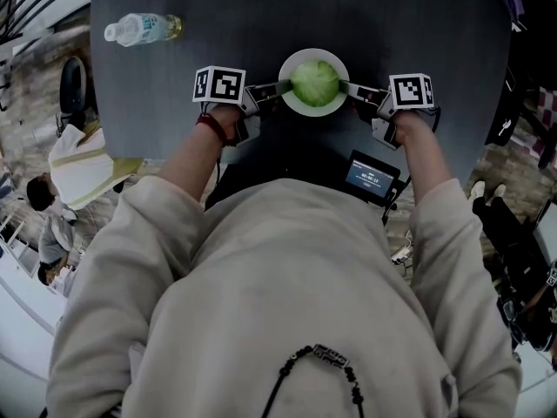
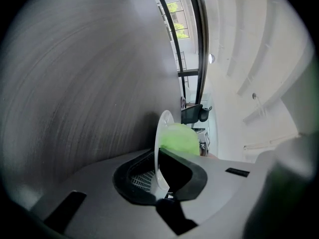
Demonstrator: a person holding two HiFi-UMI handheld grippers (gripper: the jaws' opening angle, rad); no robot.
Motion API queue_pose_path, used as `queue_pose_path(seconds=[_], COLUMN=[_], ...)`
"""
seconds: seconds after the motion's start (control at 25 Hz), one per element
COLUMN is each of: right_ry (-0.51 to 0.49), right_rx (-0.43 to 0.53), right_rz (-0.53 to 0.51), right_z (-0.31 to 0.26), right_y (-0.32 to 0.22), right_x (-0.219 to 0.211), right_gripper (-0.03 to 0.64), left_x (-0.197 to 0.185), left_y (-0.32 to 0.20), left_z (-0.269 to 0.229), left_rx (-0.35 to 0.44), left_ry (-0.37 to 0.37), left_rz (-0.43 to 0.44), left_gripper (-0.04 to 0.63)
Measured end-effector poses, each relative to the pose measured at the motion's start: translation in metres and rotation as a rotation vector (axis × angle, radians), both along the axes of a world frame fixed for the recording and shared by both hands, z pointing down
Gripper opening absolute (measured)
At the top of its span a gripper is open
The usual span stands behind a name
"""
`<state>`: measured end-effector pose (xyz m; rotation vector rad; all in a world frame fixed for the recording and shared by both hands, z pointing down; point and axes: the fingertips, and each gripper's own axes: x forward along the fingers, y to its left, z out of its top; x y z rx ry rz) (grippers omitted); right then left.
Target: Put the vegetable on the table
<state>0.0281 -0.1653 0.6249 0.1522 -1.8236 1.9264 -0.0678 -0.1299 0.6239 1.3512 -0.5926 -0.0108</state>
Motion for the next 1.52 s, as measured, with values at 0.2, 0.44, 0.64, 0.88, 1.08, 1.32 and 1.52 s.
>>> queue_pose_path(seconds=[0.2,0.44,0.64,0.88,1.08,1.32,1.52], right_ry=[0.016,0.035,0.070,0.131,0.122,0.172,0.288], right_rx=[-0.011,0.002,0.049,0.083,0.057,0.082,0.145], right_rz=[-0.014,-0.027,-0.057,-0.036,0.108,0.226,0.209], right_z=[0.004,0.005,0.005,0.007,0.001,0.004,0.015], right_y=[0.005,0.003,0.003,-0.005,-0.025,-0.037,-0.037], right_x=[-0.001,-0.001,-0.001,0.013,0.050,0.091,0.103], right_gripper=[0.029,0.031,0.031,0.079,0.177,0.189,0.186], left_x=[0.000,0.002,0.003,0.004,-0.005,-0.020,-0.019], left_y=[0.005,0.004,0.006,0.004,-0.003,0.001,0.005], left_z=[0.001,0.004,0.005,-0.005,-0.021,-0.018,-0.033], left_rx=[0.005,-0.023,-0.034,-0.001,0.034,0.051,0.058], left_ry=[0.014,-0.057,-0.102,-0.065,0.022,0.005,0.100], left_rz=[0.002,0.018,0.041,0.029,-0.060,-0.084,-0.135], left_gripper=[0.017,0.024,0.035,0.156,0.346,0.350,0.187])
